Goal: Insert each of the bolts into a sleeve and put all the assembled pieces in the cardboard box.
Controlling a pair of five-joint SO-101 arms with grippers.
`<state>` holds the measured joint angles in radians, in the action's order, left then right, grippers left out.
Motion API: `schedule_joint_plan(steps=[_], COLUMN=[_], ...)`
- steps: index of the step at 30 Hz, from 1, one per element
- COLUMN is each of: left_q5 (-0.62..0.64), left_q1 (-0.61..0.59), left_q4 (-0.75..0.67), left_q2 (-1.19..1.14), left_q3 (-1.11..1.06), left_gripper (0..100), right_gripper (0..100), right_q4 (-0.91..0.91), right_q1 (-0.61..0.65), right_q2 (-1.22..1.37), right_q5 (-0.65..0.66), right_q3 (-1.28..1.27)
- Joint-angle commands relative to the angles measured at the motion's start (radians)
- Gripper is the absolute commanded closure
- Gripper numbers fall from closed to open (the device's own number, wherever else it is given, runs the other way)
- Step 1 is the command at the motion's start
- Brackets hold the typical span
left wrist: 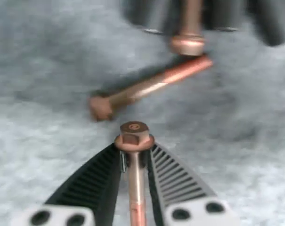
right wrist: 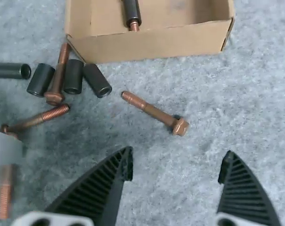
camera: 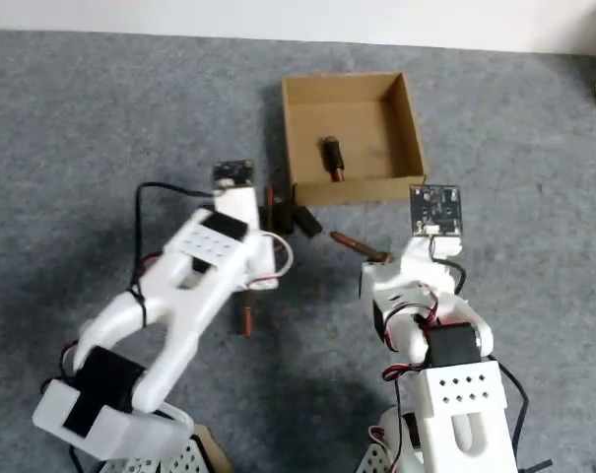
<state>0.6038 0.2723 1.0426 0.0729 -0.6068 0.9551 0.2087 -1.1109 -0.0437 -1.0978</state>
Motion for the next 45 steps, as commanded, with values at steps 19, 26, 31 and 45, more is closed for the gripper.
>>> schedule_joint_plan(steps=[19,26,31,45], left_q5=[-0.17,-0.17,-0.172,-0.172], left_q1=[-0.165,-0.186,-0.208,-0.203], left_q4=[0.041,0.041,0.04,-0.074], left_q2=[0.05,0.05,0.05,0.058], left_q3=[0.053,0.053,0.054,-0.007], left_gripper=[100,100,100,100], right_gripper=[71.6,71.6,71.6,71.6], right_q4=[-0.025,-0.058,-0.059,-0.203], right_q1=[0.137,0.14,0.14,0.295], right_q2=[0.206,0.49,0.659,0.924], right_q5=[0.18,0.255,0.324,0.405], right_q3=[0.021,0.206,0.349,0.479])
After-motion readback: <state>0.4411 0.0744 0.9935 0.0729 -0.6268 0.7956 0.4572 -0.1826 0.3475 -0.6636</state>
